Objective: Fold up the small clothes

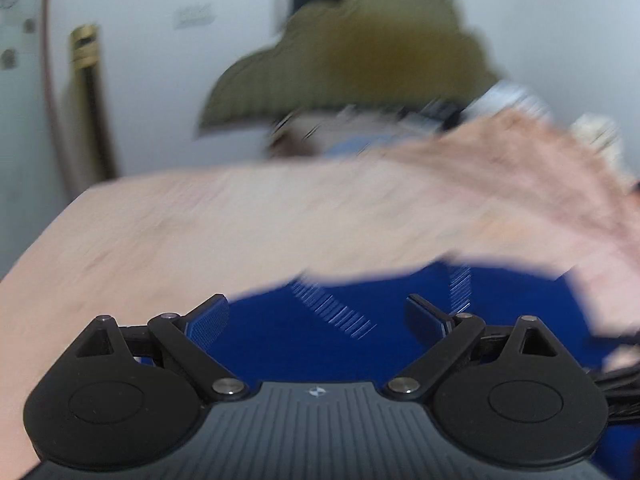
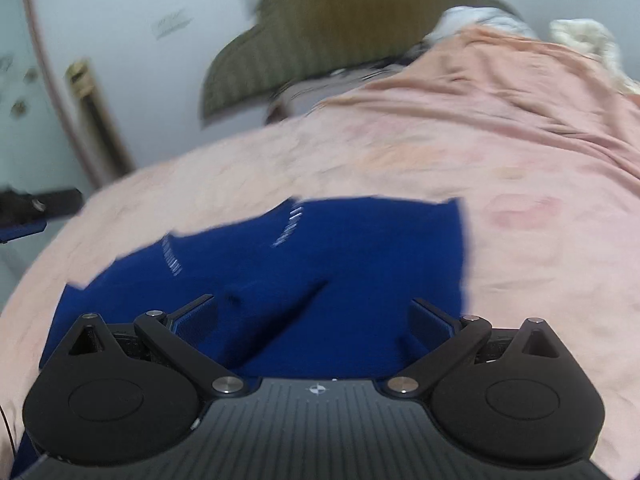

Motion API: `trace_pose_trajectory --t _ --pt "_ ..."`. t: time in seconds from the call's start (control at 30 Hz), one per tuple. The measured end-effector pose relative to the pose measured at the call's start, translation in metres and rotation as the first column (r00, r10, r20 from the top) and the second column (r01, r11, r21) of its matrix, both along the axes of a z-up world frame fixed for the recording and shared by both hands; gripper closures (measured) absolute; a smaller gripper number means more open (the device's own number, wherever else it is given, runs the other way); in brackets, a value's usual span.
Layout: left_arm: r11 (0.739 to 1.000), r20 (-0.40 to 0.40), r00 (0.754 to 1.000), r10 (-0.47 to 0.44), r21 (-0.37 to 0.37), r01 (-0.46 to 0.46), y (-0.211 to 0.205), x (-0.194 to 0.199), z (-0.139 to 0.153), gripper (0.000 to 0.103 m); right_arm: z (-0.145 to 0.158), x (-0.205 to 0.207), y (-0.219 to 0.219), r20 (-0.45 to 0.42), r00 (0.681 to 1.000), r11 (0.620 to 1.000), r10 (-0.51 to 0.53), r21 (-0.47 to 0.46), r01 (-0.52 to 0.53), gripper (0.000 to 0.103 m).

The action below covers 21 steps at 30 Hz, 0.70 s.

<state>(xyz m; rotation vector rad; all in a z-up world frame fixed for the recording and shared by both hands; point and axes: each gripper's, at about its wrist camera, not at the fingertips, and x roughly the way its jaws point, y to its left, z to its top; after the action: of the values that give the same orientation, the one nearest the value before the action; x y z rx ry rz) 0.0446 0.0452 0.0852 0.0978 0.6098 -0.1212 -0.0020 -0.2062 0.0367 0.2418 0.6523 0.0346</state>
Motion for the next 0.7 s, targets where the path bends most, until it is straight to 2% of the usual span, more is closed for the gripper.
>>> trace_pose_trajectory --t 0.07,0.13,0.17,0.23,0.3,0.4,0.43,0.5,0.53,0.6,0.63,0.7 --pt "0.997 -0.059 0.997 0.051 0.06 -0.048 0.004 0.006 -0.027 0.008 -0.003 0.014 0.03 -0.001 0.998 0.99 0.056 -0.13 -0.056 0.0" --pt "0.992 -0.081 0.994 0.07 0.107 -0.061 0.002 0.011 -0.052 0.009 -0.012 0.03 0.058 -0.013 0.996 0.958 0.085 -0.275 -0.085 0.001" --pt "0.988 -0.096 0.992 0.086 0.139 -0.072 0.005 0.009 -0.062 0.009 -0.016 0.036 0.066 -0.014 0.997 0.945 0.077 -0.317 -0.077 0.001" --pt "0.985 -0.096 0.992 0.085 0.157 -0.069 0.005 0.009 -0.074 0.009 -0.024 0.048 0.068 -0.016 1.0 0.927 0.012 -0.374 -0.017 0.002" --pt "0.985 -0.074 0.995 0.071 0.164 -0.058 0.005 0.005 -0.078 0.009 -0.027 0.049 0.057 0.003 0.995 0.917 -0.098 -0.388 0.092 0.002" --pt "0.982 -0.055 0.997 0.06 0.181 -0.049 -0.002 0.008 -0.085 0.008 -0.022 0.028 0.018 0.062 0.959 0.902 -0.278 -0.326 0.283 0.001" --pt "0.982 -0.05 0.997 0.059 0.181 -0.049 -0.002 0.008 -0.085 0.008 -0.02 0.018 0.004 0.078 0.939 0.895 -0.336 -0.284 0.344 0.001" --pt "0.983 -0.047 0.997 0.057 0.178 -0.048 -0.003 0.009 -0.084 0.008 -0.015 -0.001 -0.021 0.11 0.883 0.856 -0.456 -0.216 0.469 0.0" --pt "0.983 -0.049 0.997 0.058 0.177 -0.048 -0.002 0.008 -0.082 0.008 -0.013 -0.011 -0.032 0.13 0.867 0.85 -0.481 -0.174 0.498 0.0" --pt "0.985 -0.051 0.997 0.063 0.167 -0.053 0.0 0.006 -0.078 0.008 -0.008 -0.026 -0.054 0.148 0.867 0.873 -0.477 -0.036 0.486 0.0" --pt "0.986 -0.044 0.997 0.065 0.159 -0.057 0.002 0.004 -0.074 0.008 -0.006 -0.028 -0.063 0.146 0.88 0.891 -0.452 0.039 0.451 0.0" --pt "0.986 -0.023 0.997 0.069 0.154 -0.065 0.006 -0.001 -0.066 0.008 -0.003 -0.022 -0.077 0.115 0.929 0.927 -0.353 0.175 0.331 0.001"
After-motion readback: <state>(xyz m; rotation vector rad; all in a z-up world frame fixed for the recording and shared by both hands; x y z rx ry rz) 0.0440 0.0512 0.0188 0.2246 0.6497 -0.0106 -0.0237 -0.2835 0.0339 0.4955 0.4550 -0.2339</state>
